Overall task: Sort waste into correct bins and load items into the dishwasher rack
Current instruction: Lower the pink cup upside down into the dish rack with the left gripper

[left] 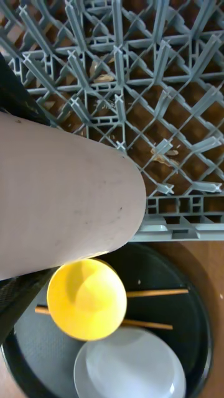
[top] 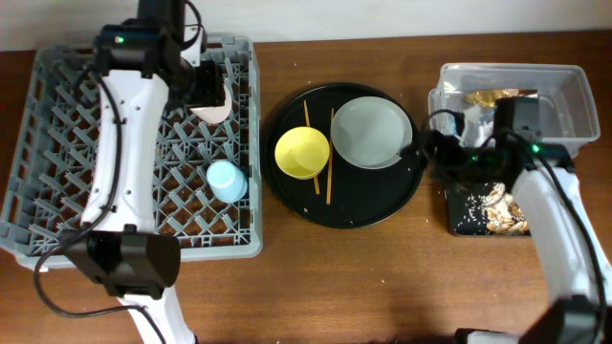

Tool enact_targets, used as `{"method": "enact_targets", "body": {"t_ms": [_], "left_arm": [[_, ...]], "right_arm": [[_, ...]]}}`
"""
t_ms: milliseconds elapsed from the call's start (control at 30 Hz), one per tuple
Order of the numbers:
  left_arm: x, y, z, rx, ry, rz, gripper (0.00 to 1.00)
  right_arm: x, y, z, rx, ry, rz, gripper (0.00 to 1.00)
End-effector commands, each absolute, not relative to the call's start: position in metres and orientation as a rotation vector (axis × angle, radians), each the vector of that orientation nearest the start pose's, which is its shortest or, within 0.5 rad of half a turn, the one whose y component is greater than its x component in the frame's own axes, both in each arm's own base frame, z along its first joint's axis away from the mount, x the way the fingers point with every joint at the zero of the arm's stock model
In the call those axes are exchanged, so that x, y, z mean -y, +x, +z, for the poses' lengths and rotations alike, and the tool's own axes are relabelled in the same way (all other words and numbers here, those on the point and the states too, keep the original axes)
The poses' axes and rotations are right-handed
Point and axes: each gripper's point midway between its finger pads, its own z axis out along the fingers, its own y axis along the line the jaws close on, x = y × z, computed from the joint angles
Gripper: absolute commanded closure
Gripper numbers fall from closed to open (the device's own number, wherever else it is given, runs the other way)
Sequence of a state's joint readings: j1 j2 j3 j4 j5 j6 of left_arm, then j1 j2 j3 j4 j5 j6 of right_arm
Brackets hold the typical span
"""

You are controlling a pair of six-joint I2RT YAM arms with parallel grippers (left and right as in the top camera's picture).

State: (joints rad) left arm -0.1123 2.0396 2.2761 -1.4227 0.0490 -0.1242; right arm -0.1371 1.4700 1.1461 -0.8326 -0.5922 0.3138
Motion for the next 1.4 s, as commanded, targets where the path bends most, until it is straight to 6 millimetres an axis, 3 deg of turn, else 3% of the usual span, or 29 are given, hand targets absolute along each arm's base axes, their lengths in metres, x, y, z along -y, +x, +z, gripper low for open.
{"method": "enact_targets", "body": {"t_ms": [0,133,500,633,667,767,900,1000,1067,1133,1267,1367], "left_arm": [[0.059,0.461,0.208,-2.822,0.004,-0.047,0.67],[0.061,0.46,0.177,-2.915,0.011,-0.032,0.67],[0.068,0.457,0.101,-3.108,0.034,-0.001,0.67],[0.073,0.458,0.098,-3.107,0.051,-0.001,0.08],[0.073,0.458,0.098,-3.107,0.052,-0.001,0.01],[0.074,0.459,0.1,-3.1,0.053,-0.003,0.01],[0.075,0.466,0.128,-3.042,0.052,-0.016,0.01],[0.079,0.471,0.177,-2.946,0.056,-0.049,0.01],[0.087,0.47,0.216,-2.861,0.068,-0.118,0.01],[0.096,0.47,0.24,-2.79,0.081,-0.206,0.01],[0.104,0.454,0.294,-2.662,0.109,-0.301,0.01],[0.101,0.432,0.336,-2.574,0.116,-0.311,0.01]], "right_arm": [[-0.015,0.33,0.168,-2.623,0.444,0.524,0.02],[-0.011,0.319,0.177,-2.618,0.428,0.468,0.02],[-0.009,0.31,0.172,-2.657,0.449,0.446,0.02],[-0.009,0.306,0.171,-2.672,0.455,0.448,0.02],[-0.009,0.306,0.171,-2.673,0.455,0.448,0.01],[-0.009,0.306,0.171,-2.674,0.456,0.448,0.02],[-0.009,0.307,0.171,-2.67,0.454,0.448,0.02],[-0.009,0.311,0.179,-2.645,0.444,0.447,0.02],[-0.01,0.316,0.198,-2.611,0.427,0.459,0.01],[-0.013,0.32,0.22,-2.573,0.404,0.481,0.01],[-0.031,0.319,0.25,-2.552,0.318,0.497,0.06],[-0.054,0.316,0.253,-2.567,0.225,0.519,0.06]]}}
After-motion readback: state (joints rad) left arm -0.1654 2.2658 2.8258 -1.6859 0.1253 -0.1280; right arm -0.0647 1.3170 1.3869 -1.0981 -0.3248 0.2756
